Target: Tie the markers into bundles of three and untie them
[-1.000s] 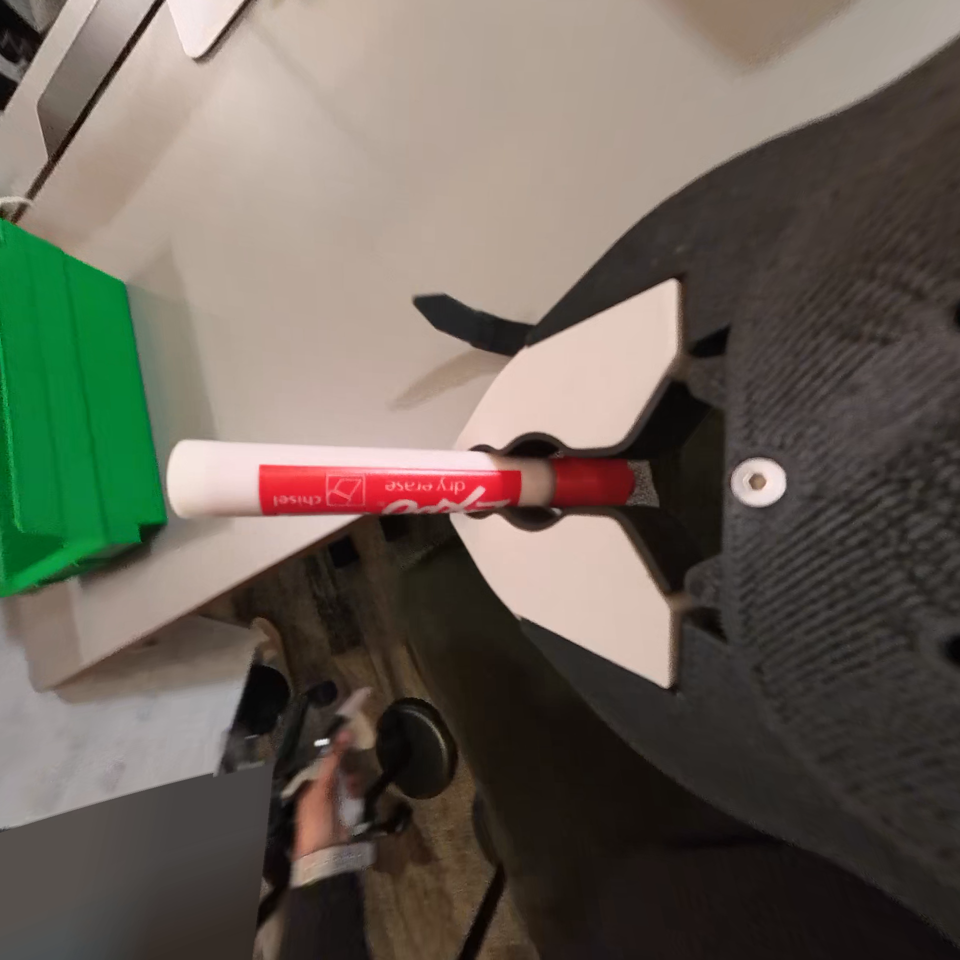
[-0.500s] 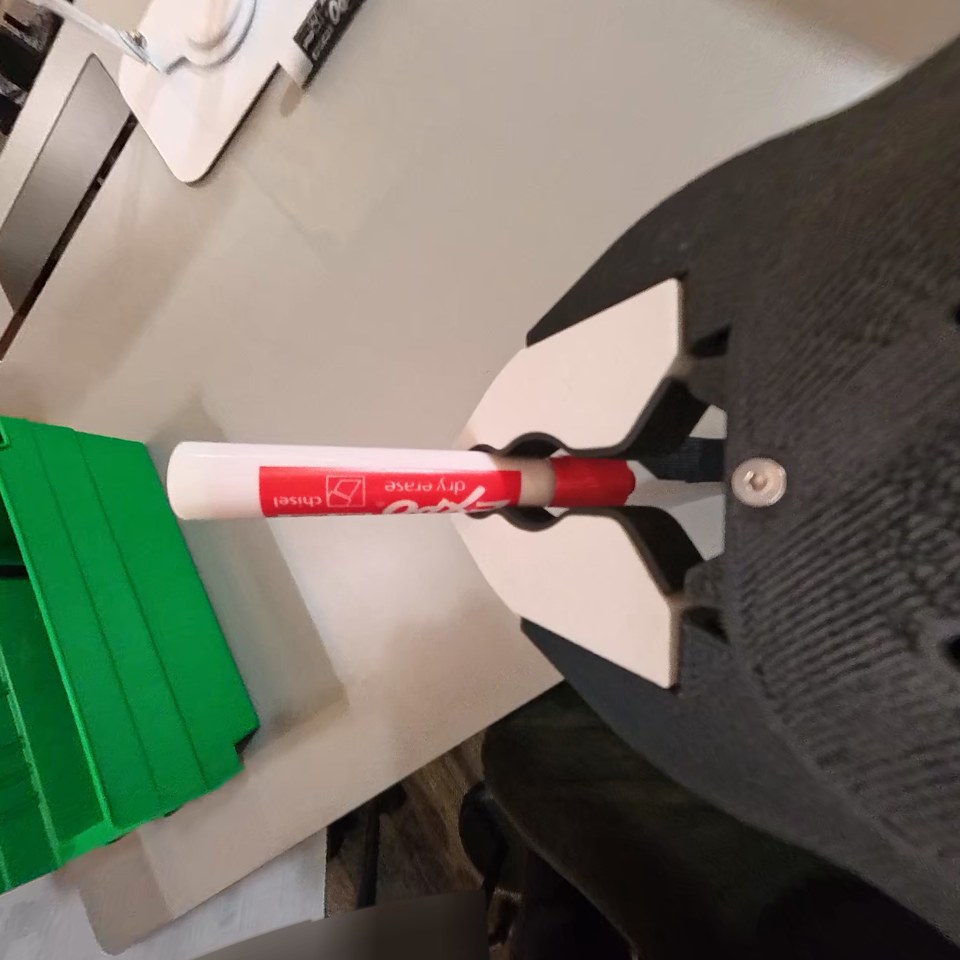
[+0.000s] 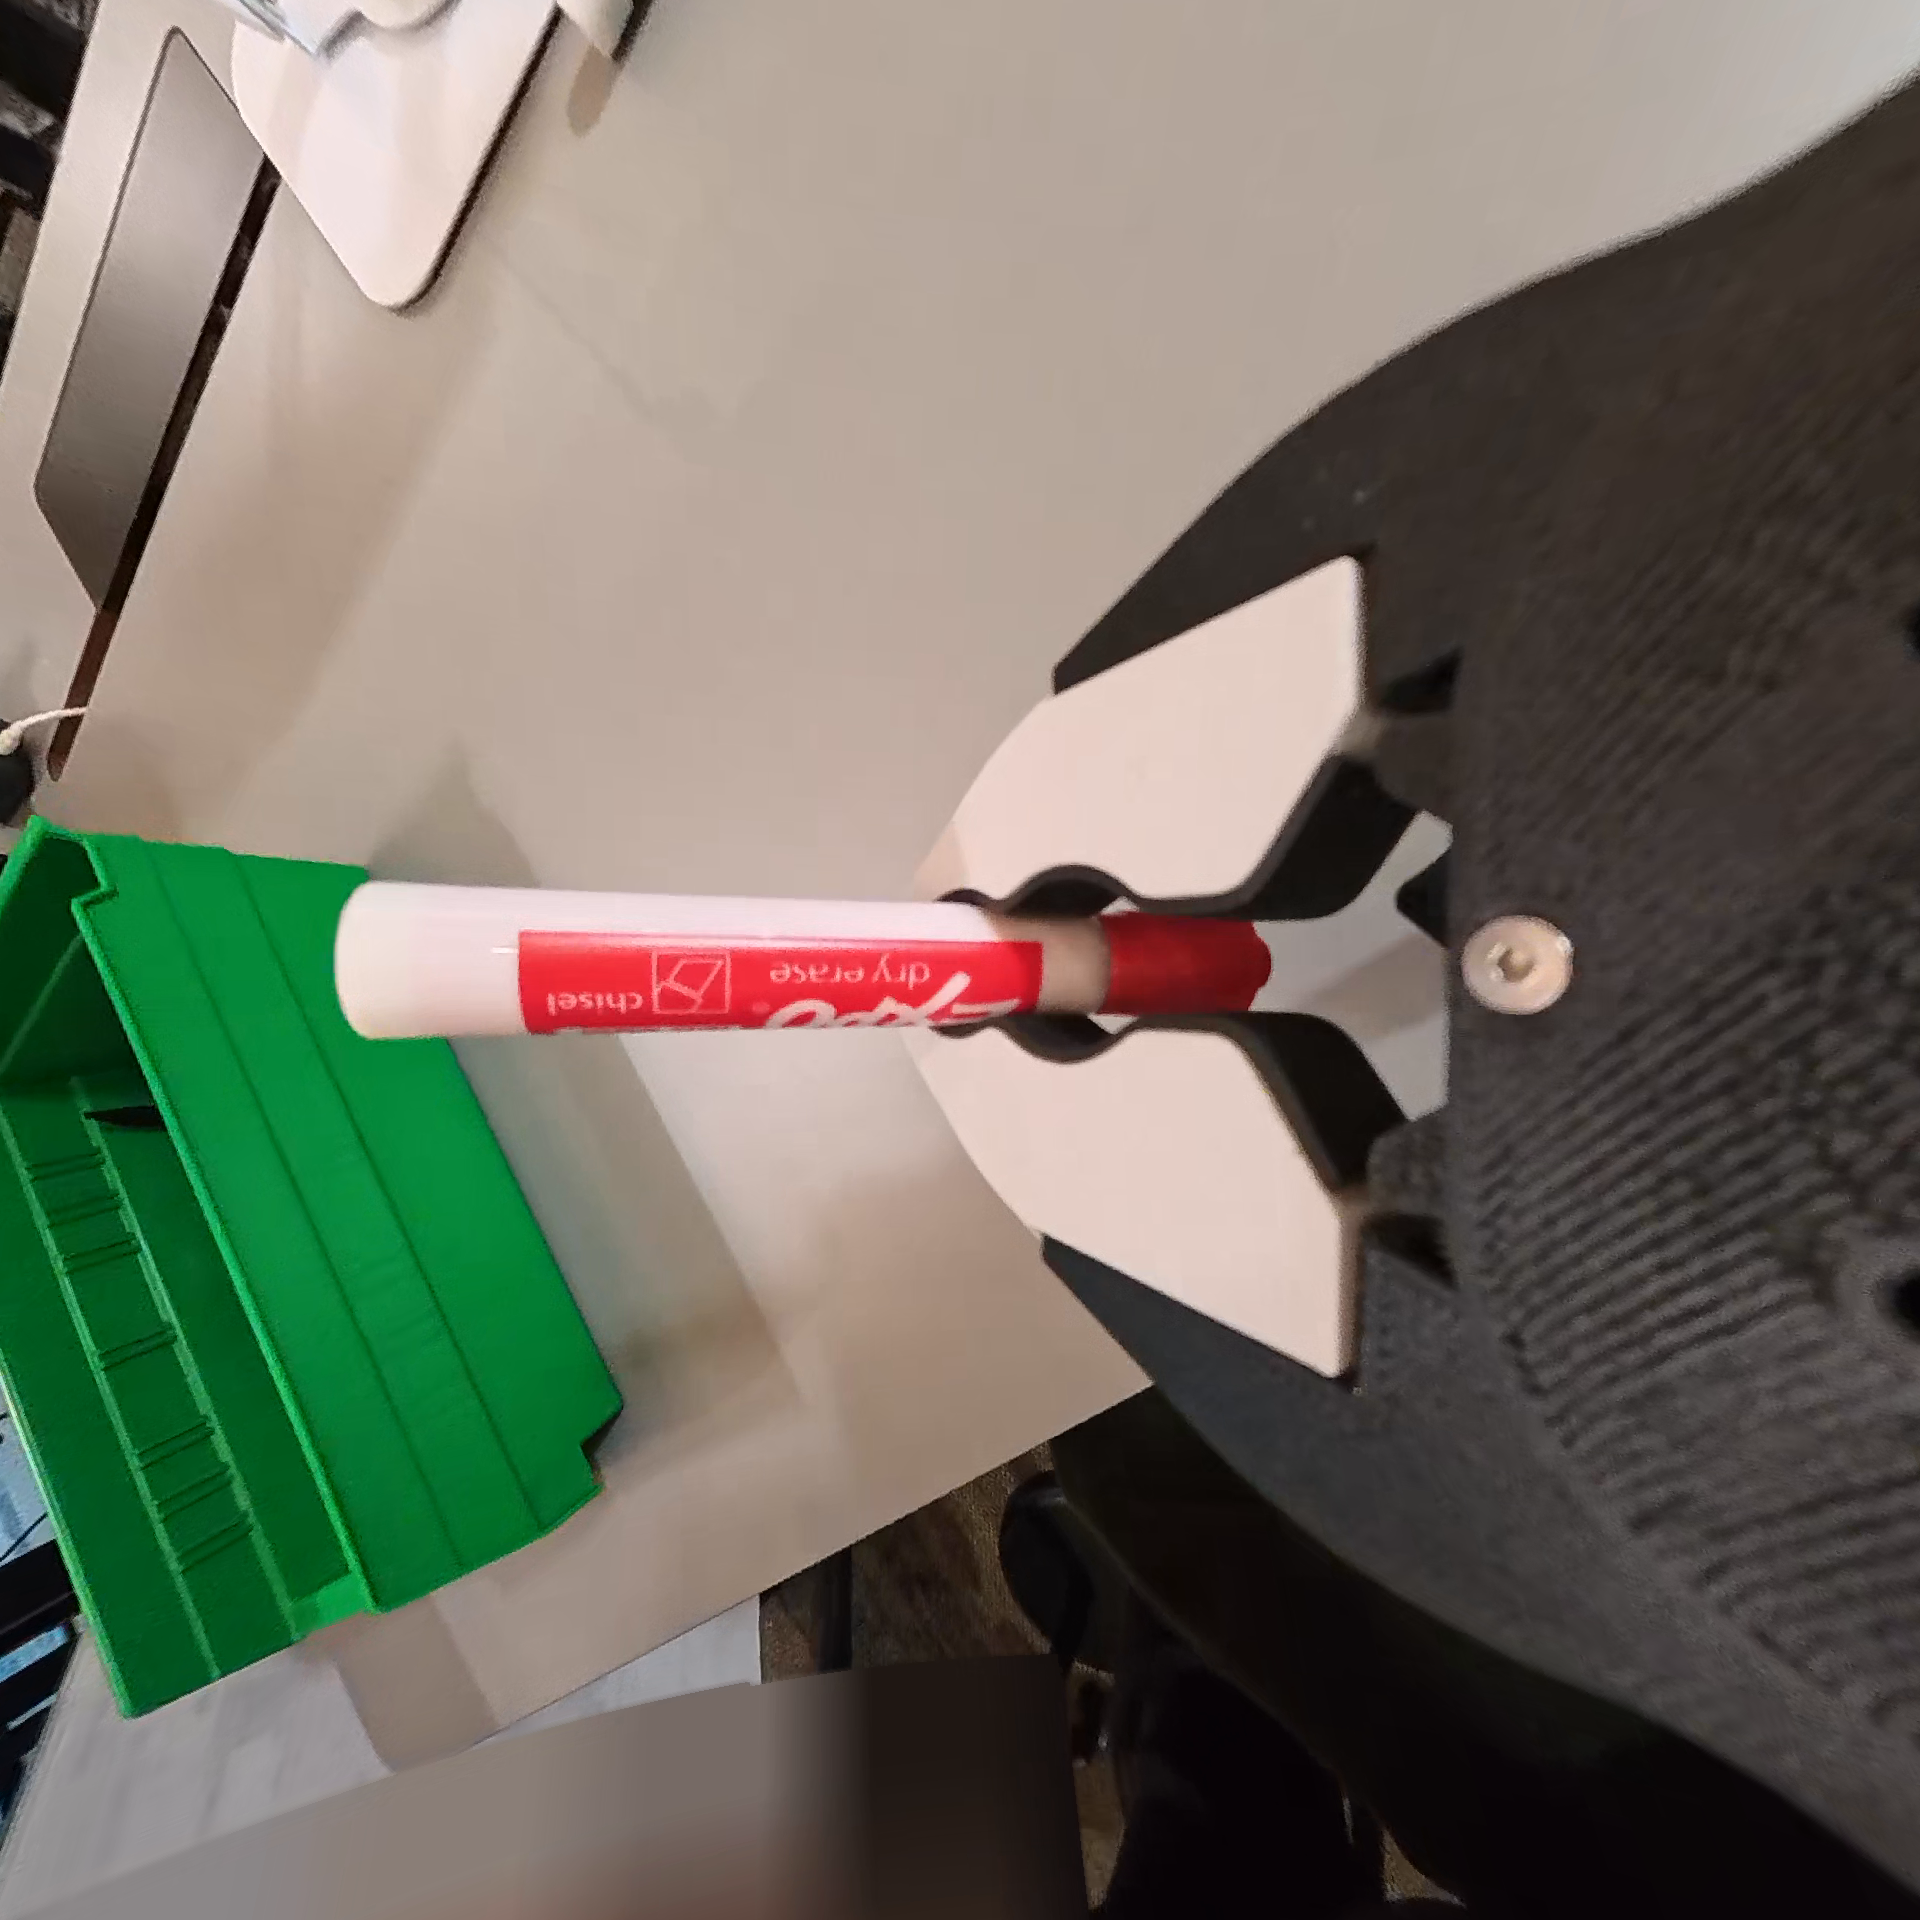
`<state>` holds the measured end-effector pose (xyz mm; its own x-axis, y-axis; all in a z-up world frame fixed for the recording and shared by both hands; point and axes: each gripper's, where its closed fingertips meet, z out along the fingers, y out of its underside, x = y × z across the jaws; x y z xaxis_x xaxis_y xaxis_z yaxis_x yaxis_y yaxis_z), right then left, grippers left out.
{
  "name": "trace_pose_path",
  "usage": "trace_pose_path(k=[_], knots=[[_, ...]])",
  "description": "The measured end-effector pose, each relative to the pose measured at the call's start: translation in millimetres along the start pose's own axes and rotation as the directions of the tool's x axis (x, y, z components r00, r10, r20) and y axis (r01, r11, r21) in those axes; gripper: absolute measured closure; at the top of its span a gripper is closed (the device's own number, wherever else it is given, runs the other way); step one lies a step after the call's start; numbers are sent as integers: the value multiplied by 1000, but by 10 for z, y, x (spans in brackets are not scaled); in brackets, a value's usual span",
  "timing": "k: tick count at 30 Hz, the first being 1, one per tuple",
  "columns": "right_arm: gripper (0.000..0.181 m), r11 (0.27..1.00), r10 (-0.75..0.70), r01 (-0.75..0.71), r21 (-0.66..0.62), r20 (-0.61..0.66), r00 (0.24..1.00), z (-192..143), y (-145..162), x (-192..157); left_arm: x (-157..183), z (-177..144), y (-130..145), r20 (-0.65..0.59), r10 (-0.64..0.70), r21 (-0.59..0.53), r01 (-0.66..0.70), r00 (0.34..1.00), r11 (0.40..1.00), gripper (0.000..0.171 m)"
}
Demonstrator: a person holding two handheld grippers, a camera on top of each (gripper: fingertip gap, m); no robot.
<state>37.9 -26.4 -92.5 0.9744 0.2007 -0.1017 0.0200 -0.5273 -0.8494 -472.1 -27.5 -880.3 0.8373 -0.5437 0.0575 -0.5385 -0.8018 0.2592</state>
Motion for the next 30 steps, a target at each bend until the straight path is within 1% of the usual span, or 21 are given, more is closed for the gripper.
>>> trace_pose_path(k=[1, 2, 3, 4, 6, 7, 10, 12, 13, 15, 16, 18, 19, 20, 22, 23, 24, 25, 26, 28, 30], knots=[[167, 1000, 1, -1, 5, 0, 1000, -16, -3, 10, -2, -71, -54, -44, -74, 34, 75, 996, 997, 170], [167, 1000, 0, 0, 10, -1, 1000, -38, -9, 21, 25, -162, -111, -122, -162, 64, 170, 979, 983, 170], [167, 1000, 0, 0, 20, -3, 1000, -68, -23, 29, 34, -271, -157, -195, -237, 85, 258, 952, 963, 170], [167, 1000, -1, 1, 31, -1, 1000, -104, -38, 33, -13, -384, -184, -230, -290, 112, 321, 929, 940, 170], [167, 999, -4, 4, 54, 4, 1000, -191, -52, 37, -107, -575, -169, -271, -335, 148, 383, 902, 912, 170], [167, 998, -6, 6, 67, 5, 1000, -239, -50, 43, -124, -627, -113, -286, -334, 131, 382, 898, 915, 170], [167, 993, 9, -10, 116, 8, 1000, -381, -17, 77, -181, -633, 91, -247, -255, 71, 280, 935, 957, 171], [167, 990, 33, -33, 137, -1, 999, -458, 33, 137, -163, -586, 97, -201, -144, 103, 167, 969, 980, 170], [167, 989, 47, -46, 143, -6, 999, -486, 62, 171, -124, -540, 72, -174, -112, 120, 134, 978, 984, 164], [167, 987, 71, -68, 142, -18, 997, -510, 125, 235, -3, -422, 59, -112, -28, 138, 43, 993, 989, 123], [167, 988, 80, -75, 137, -27, 996, -509, 147, 265, 39, -354, 85, -62, 38, 137, -29, 997, 990, 111], [167, 991, 74, -68, 119, -44, 996, -492, 141, 302, 80, -213, 127, 38, 130, 118, -133, 991, 984, 106], [167, 993, 53, -47, 110, -53, 997, -480, 105, 308, 80, -148, 135, 74, 150, 98, -157, 986, 983, 103], [167, 994, 29, -22, 106, -60, 998, -465, 51, 303, 80, -92, 122, 92, 150, 88, -158, 984, 983, 106], [167, 994, -15, 21, 106, -58, 998, -411, -62, 257, 104, -12, 51, 75, 125, 93, -131, 989, 987, 106], [167, 994, -35, 40, 104, -55, 998, -368, -99, 225, 101, 32, 18, 65, 101, 85, -107, 993, 991, 111], [167, 994, -50, 55, 99, -51, 997, -318, -118, 194, 91, 86, 5, 60, 79, 61, -82, 995, 995, 122], [167, 994, -59, 63, 92, -45, 997, -265, -124, 161, 102, 140, 16, 40, 66, 25, -67, 997, 997, 139], [167, 994, -58, 61, 87, -35, 998, -212, -123, 126, 160, 173, 44, -14, 71, -11, -71, 997, 997, 149], [167, 996, -46, 47, 82, -9, 999, -135, -111, 51, 258, 141, -3, -92, 42, 22, -40, 995, 999, 151], [167, 995, -53, 53, 84, 0, 999, -132, -113, -6, 314, 17, -60, -161, -49, 72, 62, 986, 996, 150]])
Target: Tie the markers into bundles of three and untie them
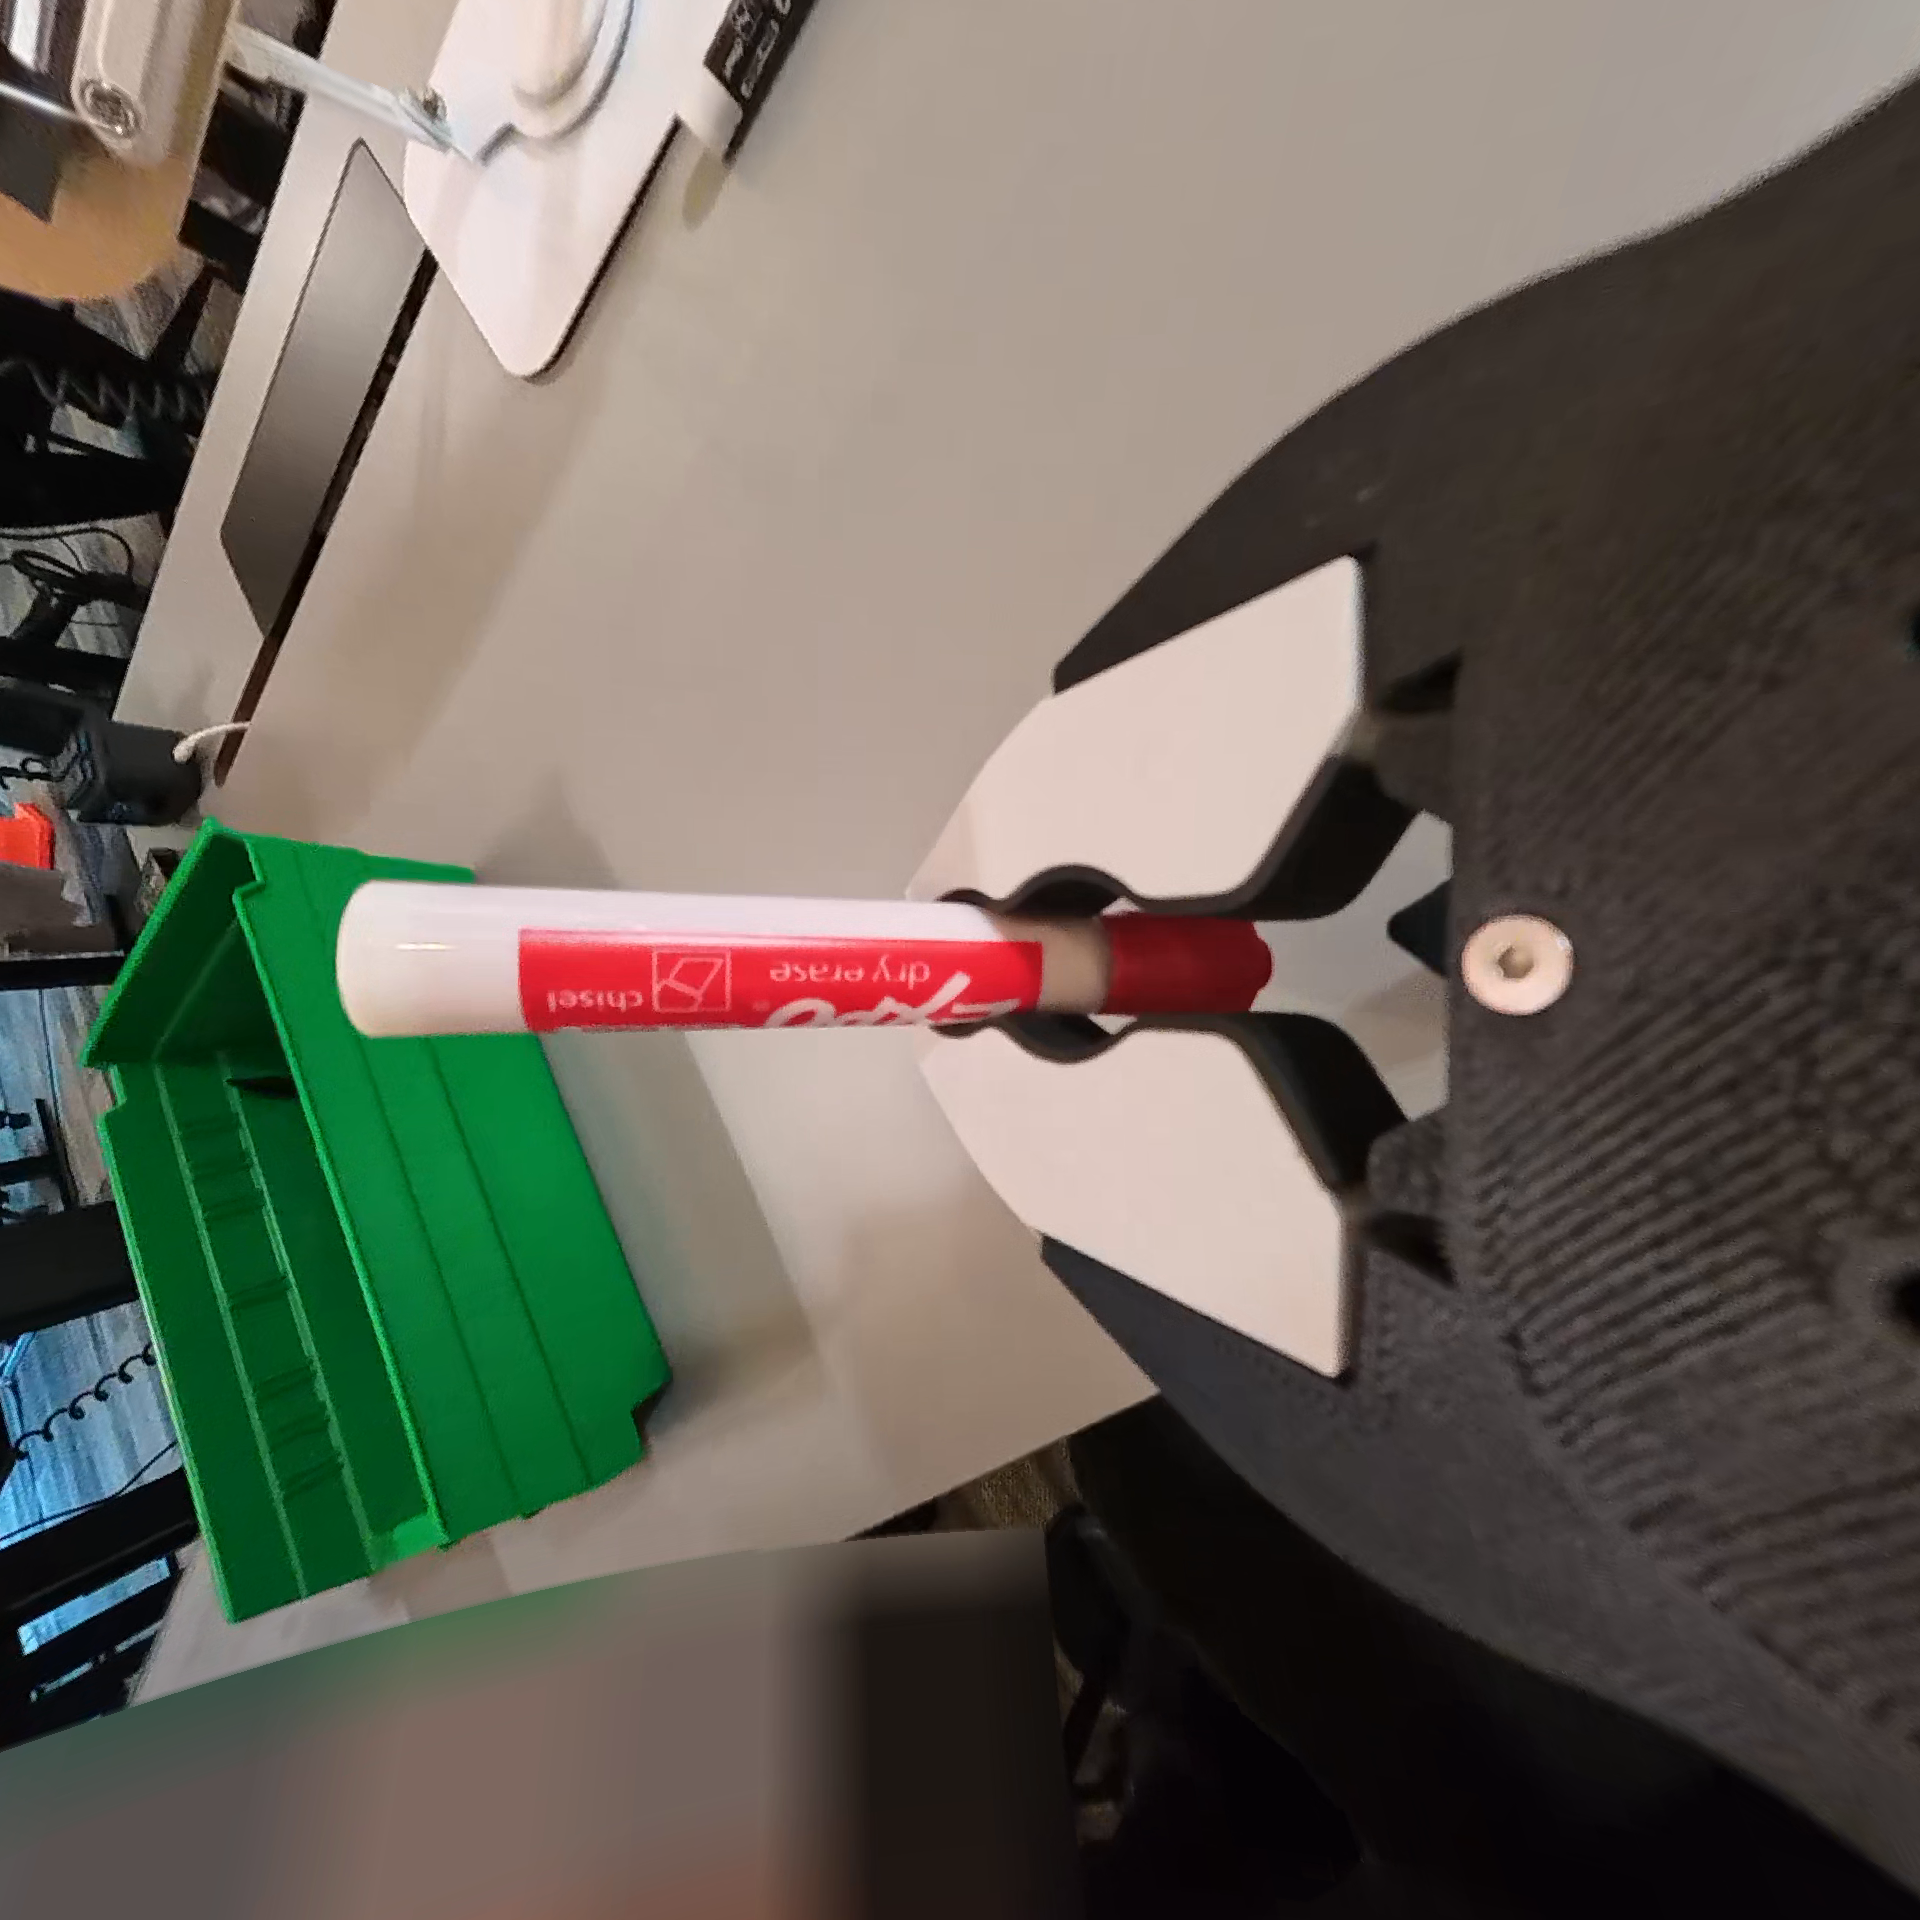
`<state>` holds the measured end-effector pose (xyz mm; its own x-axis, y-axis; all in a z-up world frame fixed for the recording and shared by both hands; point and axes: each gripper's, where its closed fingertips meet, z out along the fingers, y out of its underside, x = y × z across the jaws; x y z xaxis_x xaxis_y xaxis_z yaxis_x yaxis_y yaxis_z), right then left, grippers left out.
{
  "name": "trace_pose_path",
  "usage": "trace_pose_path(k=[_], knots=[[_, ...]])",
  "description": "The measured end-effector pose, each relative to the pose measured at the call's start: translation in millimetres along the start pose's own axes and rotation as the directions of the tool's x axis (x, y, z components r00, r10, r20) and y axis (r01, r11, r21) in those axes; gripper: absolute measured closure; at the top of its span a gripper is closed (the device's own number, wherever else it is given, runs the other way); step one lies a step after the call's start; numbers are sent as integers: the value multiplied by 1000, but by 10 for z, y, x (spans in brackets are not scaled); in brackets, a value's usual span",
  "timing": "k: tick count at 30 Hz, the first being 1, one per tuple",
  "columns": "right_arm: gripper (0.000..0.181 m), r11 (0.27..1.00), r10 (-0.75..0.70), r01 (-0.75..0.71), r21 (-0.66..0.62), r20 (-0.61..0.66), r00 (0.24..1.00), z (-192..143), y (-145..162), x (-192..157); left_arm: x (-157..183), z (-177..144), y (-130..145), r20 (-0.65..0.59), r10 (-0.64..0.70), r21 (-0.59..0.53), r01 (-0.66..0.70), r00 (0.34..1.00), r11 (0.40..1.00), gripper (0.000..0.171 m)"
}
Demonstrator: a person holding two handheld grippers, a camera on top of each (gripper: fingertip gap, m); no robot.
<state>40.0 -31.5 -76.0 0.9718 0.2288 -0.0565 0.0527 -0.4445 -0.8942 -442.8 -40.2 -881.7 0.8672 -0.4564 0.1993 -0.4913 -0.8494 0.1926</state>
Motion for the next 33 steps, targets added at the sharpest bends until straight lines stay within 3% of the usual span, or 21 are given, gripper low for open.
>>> trace_pose_path(k=[4, 8, 10, 14, 18, 20, 23, 25, 27, 31, 33], knots=[[167, 1000, -28, 28, 7, -8, 1000, -212, -37, -35, 25, -533, -87, -137, -173, 180, 196, 975, 964, 151], [167, 999, -43, 43, -5, -33, 999, -571, 39, 12, 256, -1601, -218, -440, -223, 360, 399, 870, 843, 152], [167, 999, -45, 45, -14, -42, 998, -746, 130, 30, 545, -2307, -187, -559, -176, 420, 459, 810, 783, 153], [167, 997, -70, 69, -37, -33, 997, -1041, 356, 6, 1241, -3906, 111, -593, 2, 599, 439, 805, 670, 152], [167, 962, -224, 221, -158, 0, 975, -1204, 685, -32, 1847, -5786, 403, -578, 187, 779, 468, 794, 418, 152], [167, 919, -328, 327, -221, 30, 944, -1222, 858, -28, 2244, -6730, 555, -584, 315, 809, 502, 748, 307, 151], [167, 862, -408, 418, -286, 97, 908, -1206, 1108, -8, 3052, -7758, 821, -519, 507, 852, 464, 688, 242, 152], [167, 843, -421, 432, -321, 107, 901, -1203, 1247, 51, 3642, -8111, 982, -435, 611, 895, 391, 661, 214, 152], [167, 814, -455, 442, -377, 61, 889, -1254, 1342, 171, 4205, -8165, 1103, -336, 697, 939, 283, 634, 195, 152], [167, 797, -478, 433, -421, 0, 878, -1441, 1444, 362, 4923, -7518, 1066, -192, 759, 979, 65, 623, 194, 151], [167, 830, -430, 385, -403, -23, 902, -1511, 1481, 464, 5179, -7305, 1004, -291, 802, 955, 112, 521, 274, 152]])
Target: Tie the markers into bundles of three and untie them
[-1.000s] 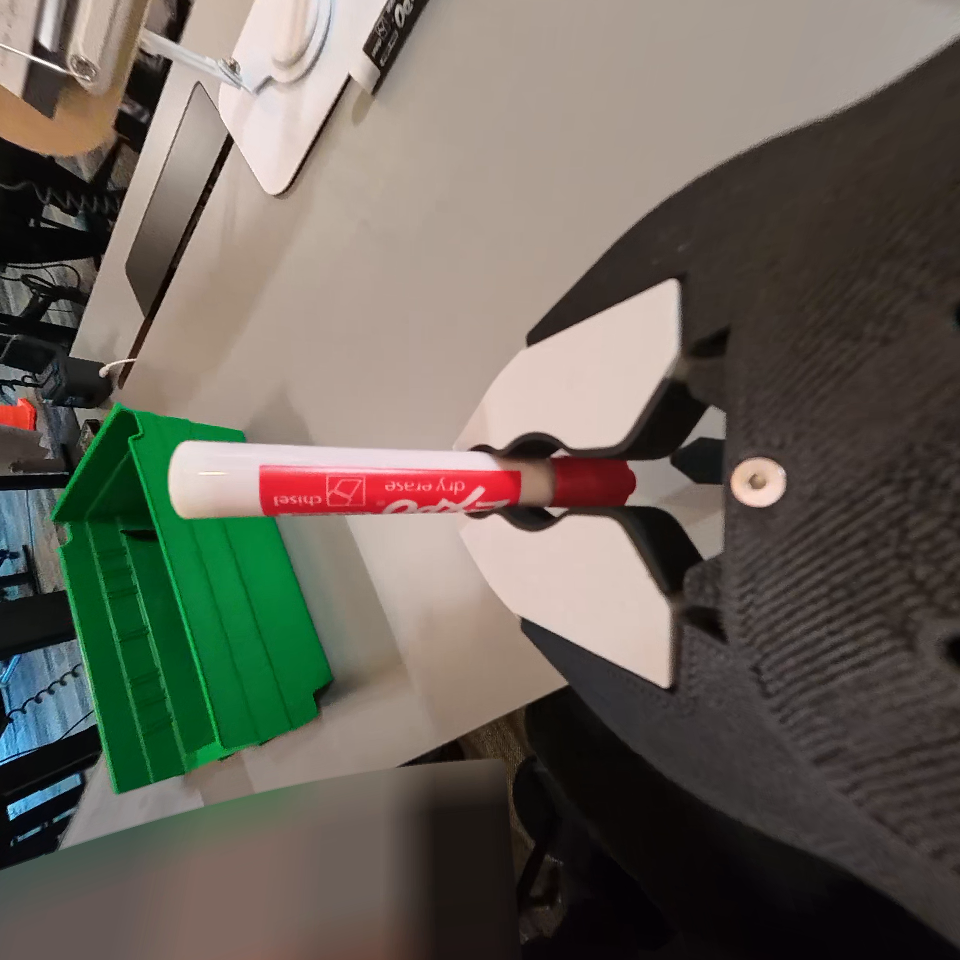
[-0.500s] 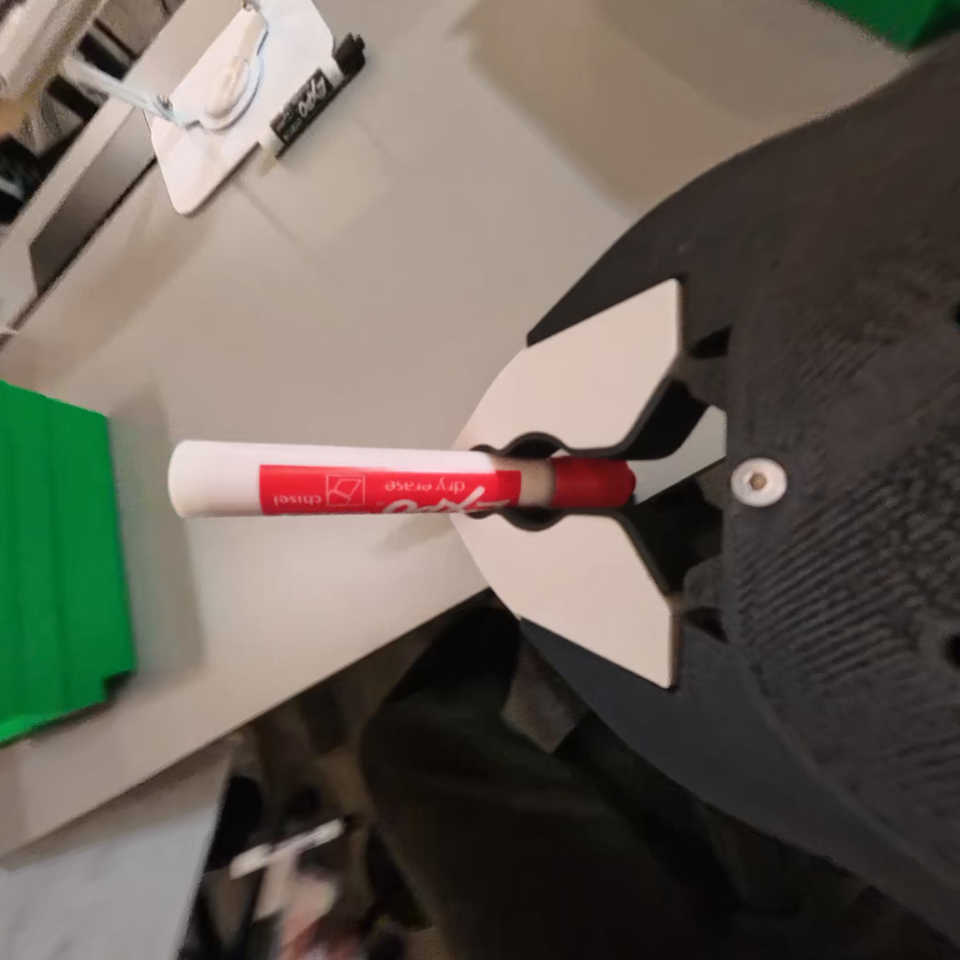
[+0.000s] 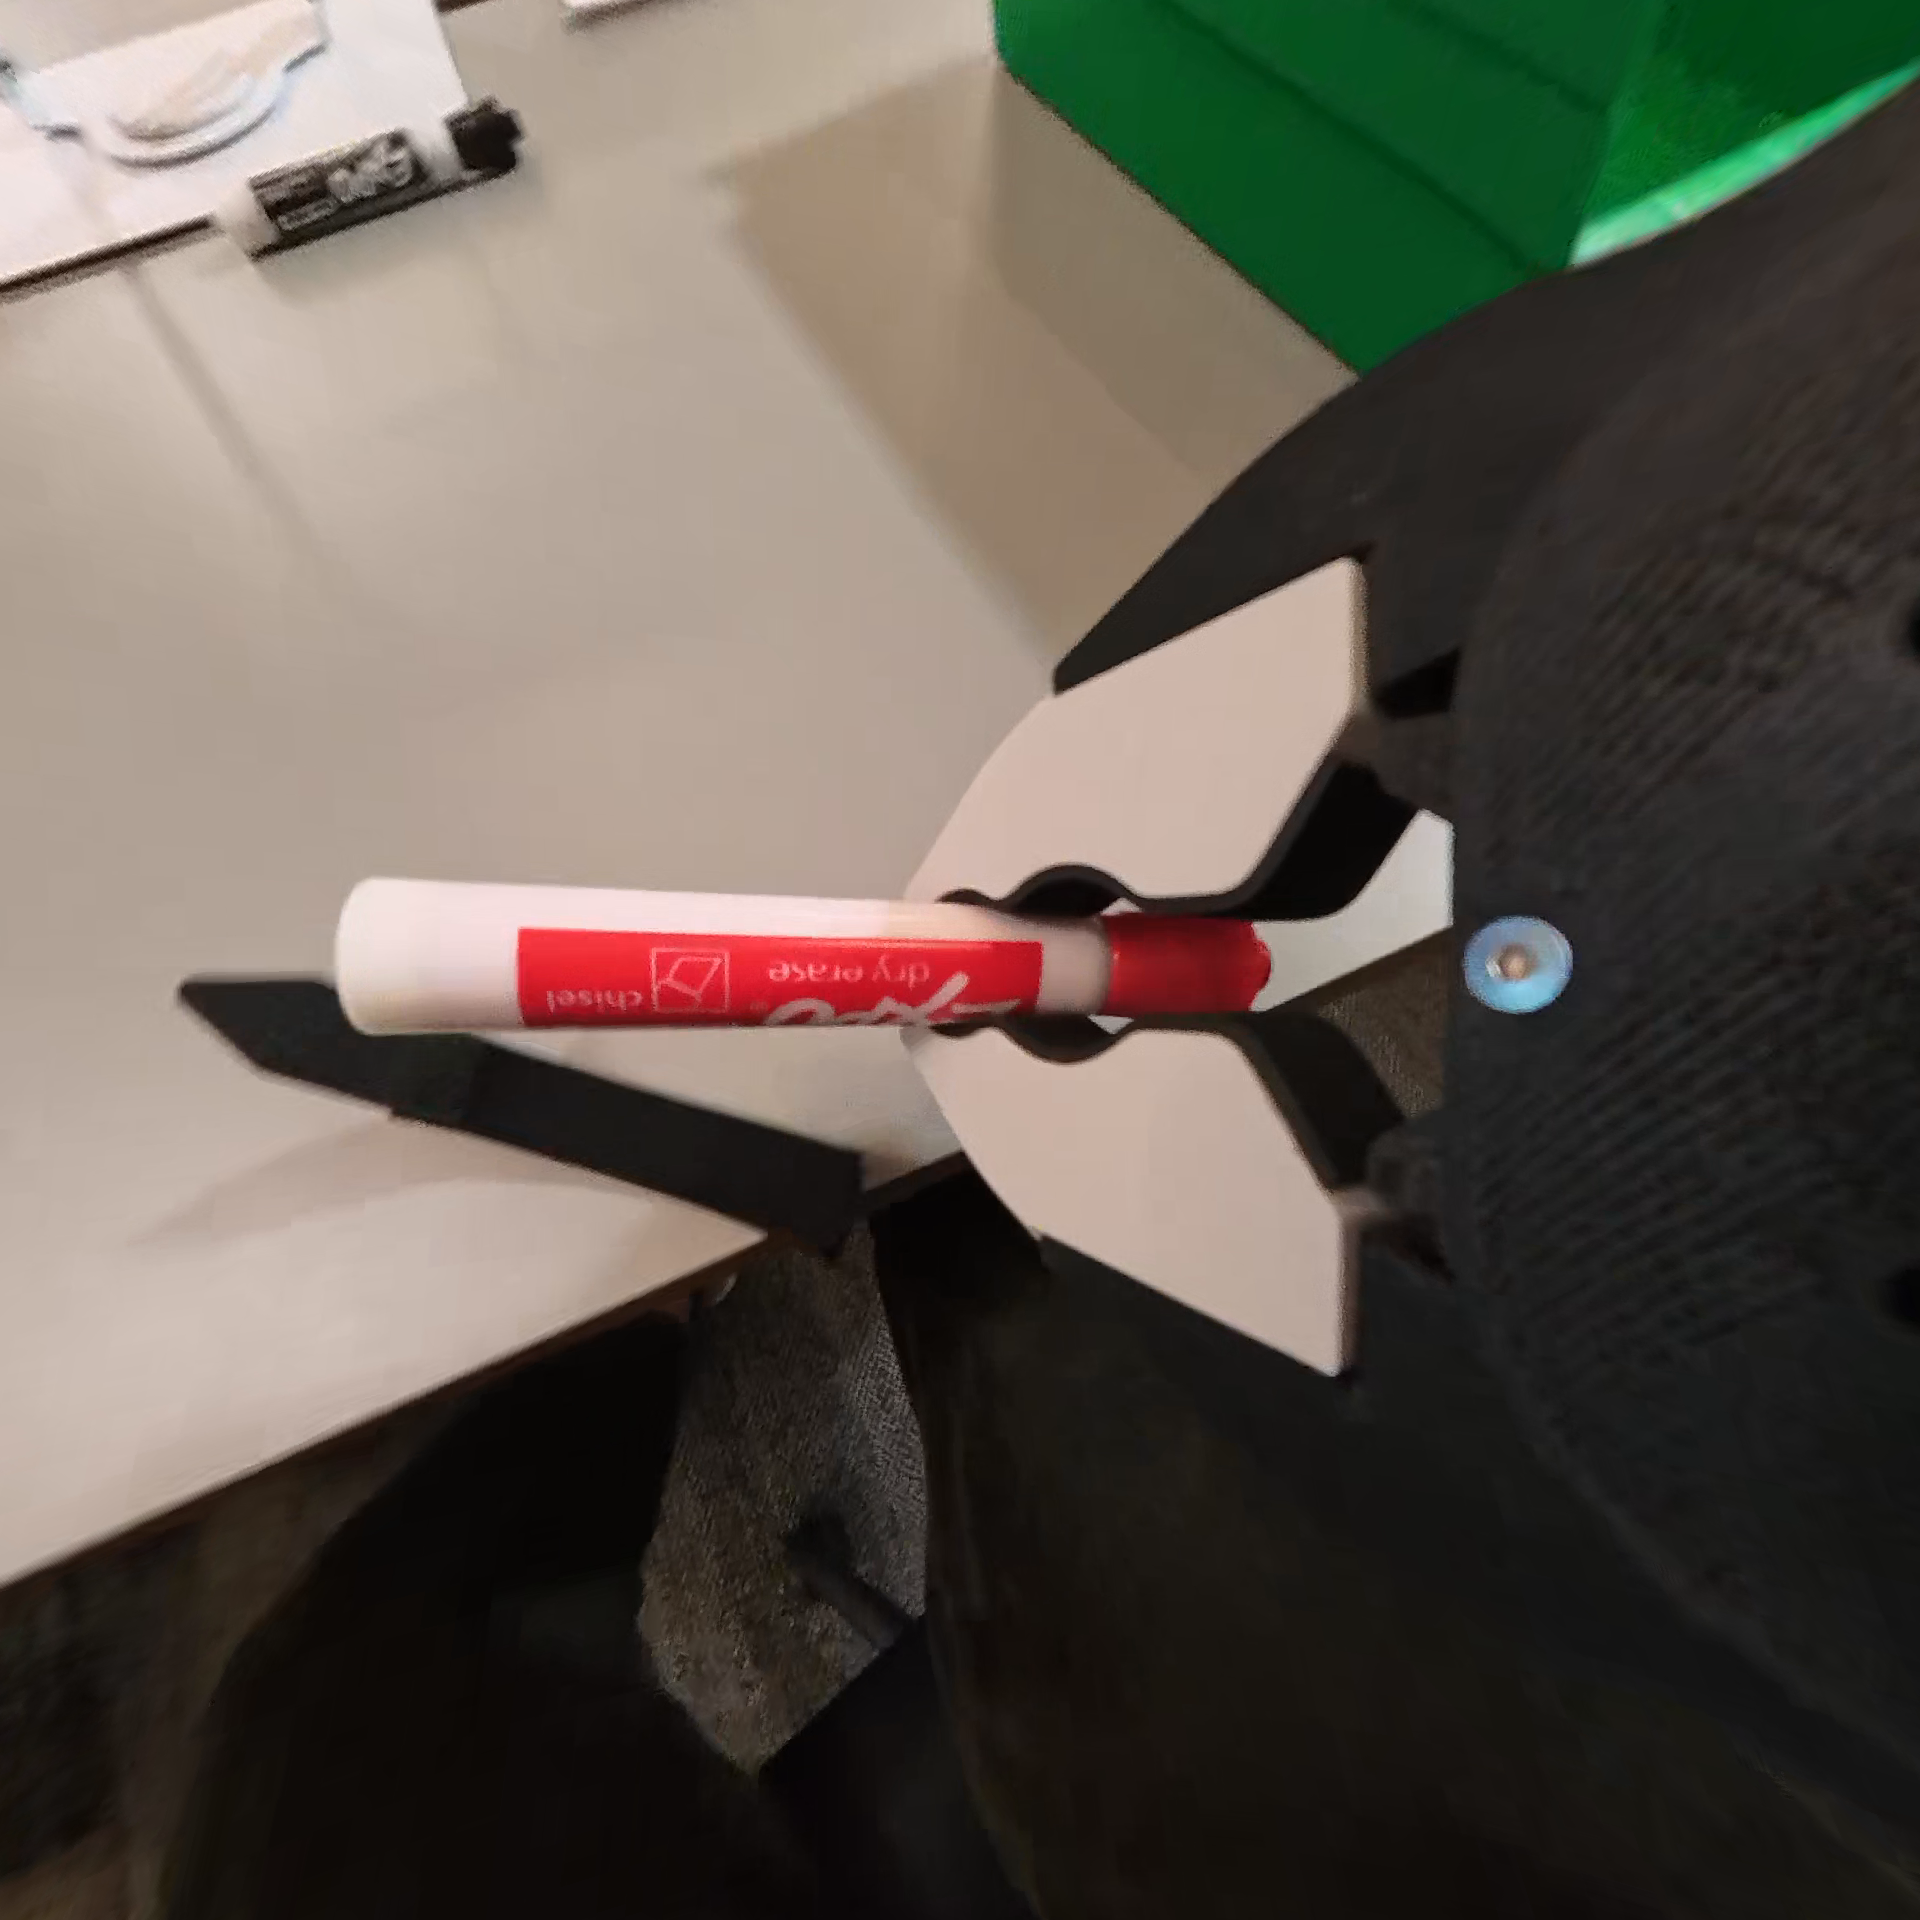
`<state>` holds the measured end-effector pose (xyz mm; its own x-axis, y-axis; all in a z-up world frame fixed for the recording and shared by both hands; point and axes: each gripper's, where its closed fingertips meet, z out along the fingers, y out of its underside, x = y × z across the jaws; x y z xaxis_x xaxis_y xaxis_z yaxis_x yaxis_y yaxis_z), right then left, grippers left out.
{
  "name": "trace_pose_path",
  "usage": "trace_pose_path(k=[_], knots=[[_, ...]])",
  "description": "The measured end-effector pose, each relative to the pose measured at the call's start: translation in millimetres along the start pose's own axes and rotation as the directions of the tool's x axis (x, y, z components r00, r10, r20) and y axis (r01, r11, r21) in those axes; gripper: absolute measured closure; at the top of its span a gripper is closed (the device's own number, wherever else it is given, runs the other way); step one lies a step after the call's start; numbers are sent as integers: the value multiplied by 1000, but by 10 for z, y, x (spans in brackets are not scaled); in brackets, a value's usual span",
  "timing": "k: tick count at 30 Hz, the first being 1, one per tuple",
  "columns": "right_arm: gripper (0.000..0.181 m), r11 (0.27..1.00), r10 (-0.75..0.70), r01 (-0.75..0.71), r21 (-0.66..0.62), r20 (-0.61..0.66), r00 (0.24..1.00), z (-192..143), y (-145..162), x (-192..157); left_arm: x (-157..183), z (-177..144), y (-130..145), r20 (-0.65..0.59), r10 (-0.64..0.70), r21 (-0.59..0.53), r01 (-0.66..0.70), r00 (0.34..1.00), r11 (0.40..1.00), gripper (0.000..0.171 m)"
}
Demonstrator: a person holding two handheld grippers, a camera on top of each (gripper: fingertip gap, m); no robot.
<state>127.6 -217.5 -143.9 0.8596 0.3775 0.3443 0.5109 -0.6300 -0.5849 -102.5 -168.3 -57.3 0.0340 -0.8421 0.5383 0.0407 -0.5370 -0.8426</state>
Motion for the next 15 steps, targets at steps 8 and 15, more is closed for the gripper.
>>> trace_pose_path(k=[8, 15], knots=[[167, 936, 308, -312, 164, 51, 950, -73, -110, 479, -209, 824, -369, -362, -248, 3, 267, 899, 964, 153], [167, 859, 416, -425, 285, 96, 904, 24, -595, 569, 96, 1427, -1186, -526, -169, 134, 278, 833, 951, 152]])
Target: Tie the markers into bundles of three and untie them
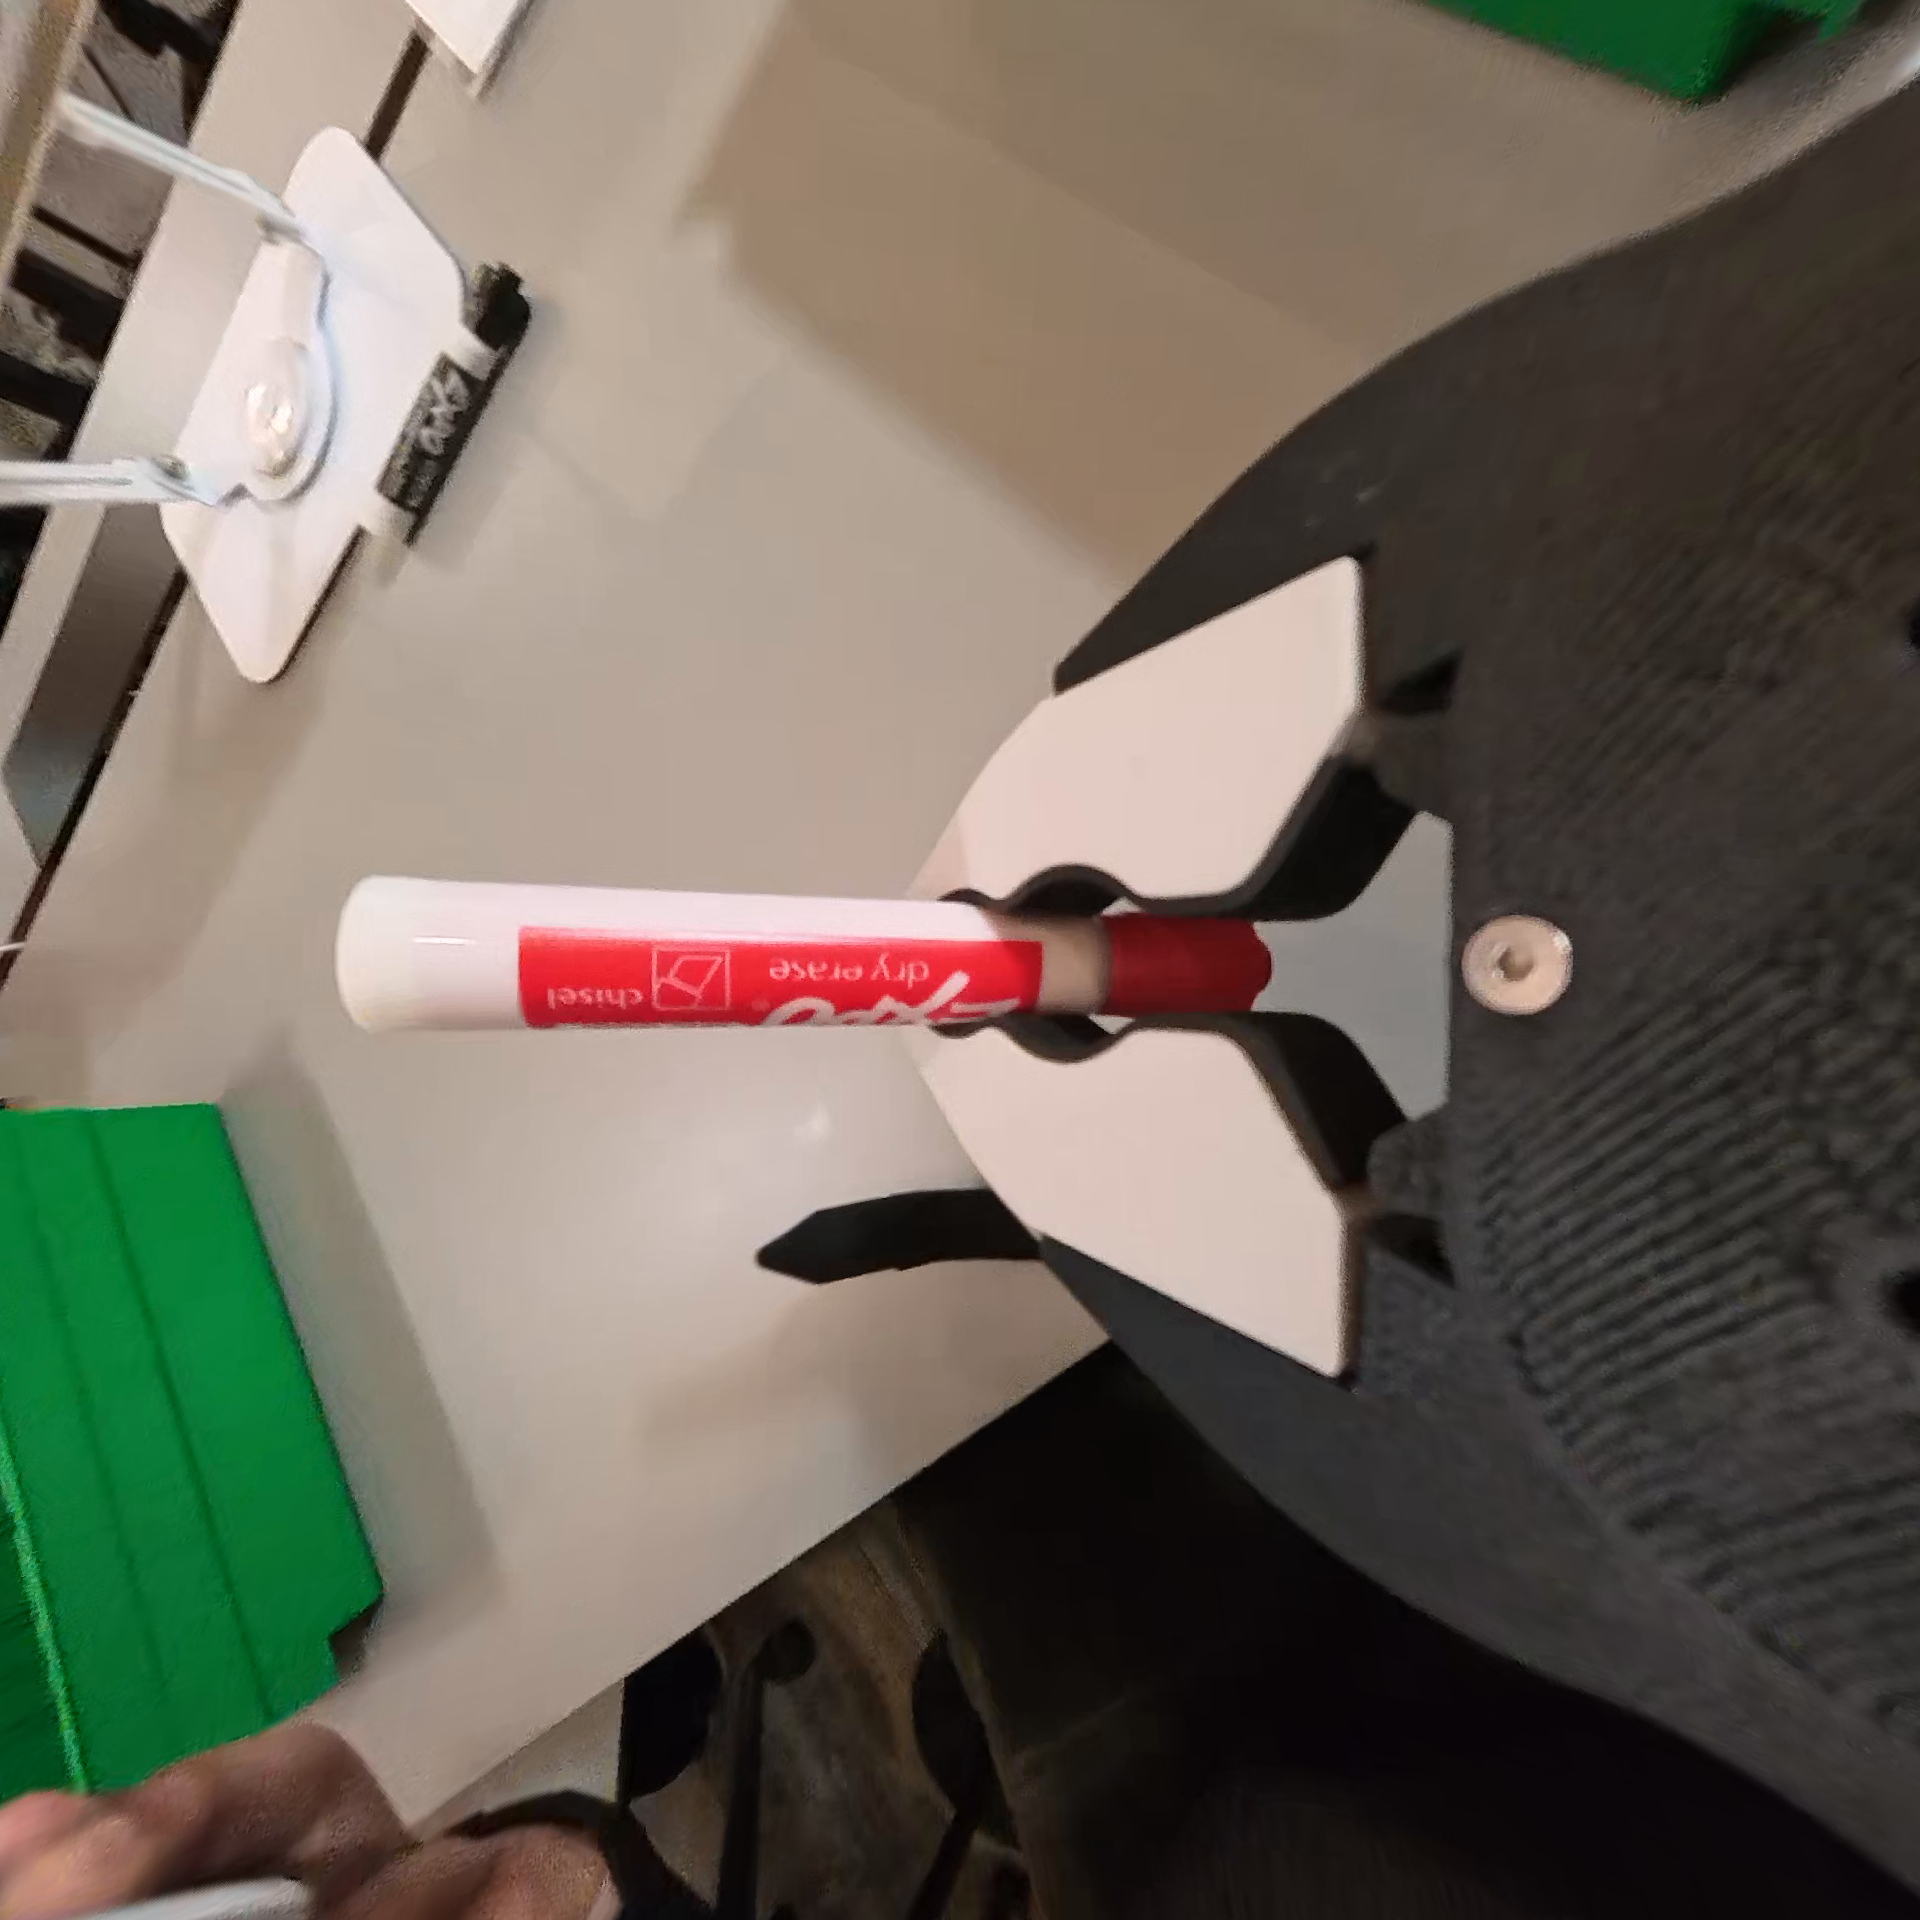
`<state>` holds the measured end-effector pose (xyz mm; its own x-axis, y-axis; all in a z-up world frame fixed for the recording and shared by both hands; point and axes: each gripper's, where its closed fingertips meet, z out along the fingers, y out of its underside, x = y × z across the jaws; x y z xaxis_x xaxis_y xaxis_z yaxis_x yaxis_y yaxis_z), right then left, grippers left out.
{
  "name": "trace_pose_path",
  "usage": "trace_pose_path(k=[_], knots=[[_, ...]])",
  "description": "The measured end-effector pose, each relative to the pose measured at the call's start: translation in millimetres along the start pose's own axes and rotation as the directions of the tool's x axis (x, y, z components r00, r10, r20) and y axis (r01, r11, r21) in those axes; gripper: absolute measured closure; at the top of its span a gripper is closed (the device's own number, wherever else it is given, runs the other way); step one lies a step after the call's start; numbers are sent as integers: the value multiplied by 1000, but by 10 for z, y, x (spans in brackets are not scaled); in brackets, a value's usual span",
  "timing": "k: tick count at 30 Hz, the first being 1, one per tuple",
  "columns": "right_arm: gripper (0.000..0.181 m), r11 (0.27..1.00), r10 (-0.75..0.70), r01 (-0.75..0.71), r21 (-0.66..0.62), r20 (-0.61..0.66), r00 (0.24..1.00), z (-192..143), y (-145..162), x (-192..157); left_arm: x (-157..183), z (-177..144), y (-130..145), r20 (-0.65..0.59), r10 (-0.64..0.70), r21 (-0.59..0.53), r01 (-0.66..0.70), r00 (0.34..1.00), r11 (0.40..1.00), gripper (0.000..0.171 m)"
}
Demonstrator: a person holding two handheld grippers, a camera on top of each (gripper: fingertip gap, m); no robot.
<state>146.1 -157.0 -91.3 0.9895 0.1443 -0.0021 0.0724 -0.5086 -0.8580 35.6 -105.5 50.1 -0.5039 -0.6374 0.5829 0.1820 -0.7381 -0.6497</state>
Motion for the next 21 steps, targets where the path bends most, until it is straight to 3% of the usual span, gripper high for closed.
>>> trace_pose_path(k=[3, 6, 8, 12, 15, 21], knots=[[167, 999, -50, 50, -7, 12, 999, 136, -26, -153, 48, 225, 14, -51, -31, 17, 32, 998, 999, 152], [167, 994, -104, 106, -35, 54, 993, 290, 11, -317, -81, 351, 280, -32, -1, -69, -2, 999, 998, 153], [167, 992, -122, 124, -19, 71, 990, 360, -32, -375, -243, 319, 454, 22, 31, -118, -29, 999, 993, 153], [167, 999, -51, 51, 2, 131, 990, 365, -2, -504, -411, 171, 497, 72, -23, -96, 30, 997, 995, 153], [167, 993, -113, 115, -19, 94, 989, 367, 23, -545, -404, 128, 530, 91, -22, -102, 32, 996, 994, 153], [167, 990, -134, 138, -38, 98, 986, 428, 31, -652, -356, 152, 687, 109, 127, -207, -103, 986, 973, 153]])
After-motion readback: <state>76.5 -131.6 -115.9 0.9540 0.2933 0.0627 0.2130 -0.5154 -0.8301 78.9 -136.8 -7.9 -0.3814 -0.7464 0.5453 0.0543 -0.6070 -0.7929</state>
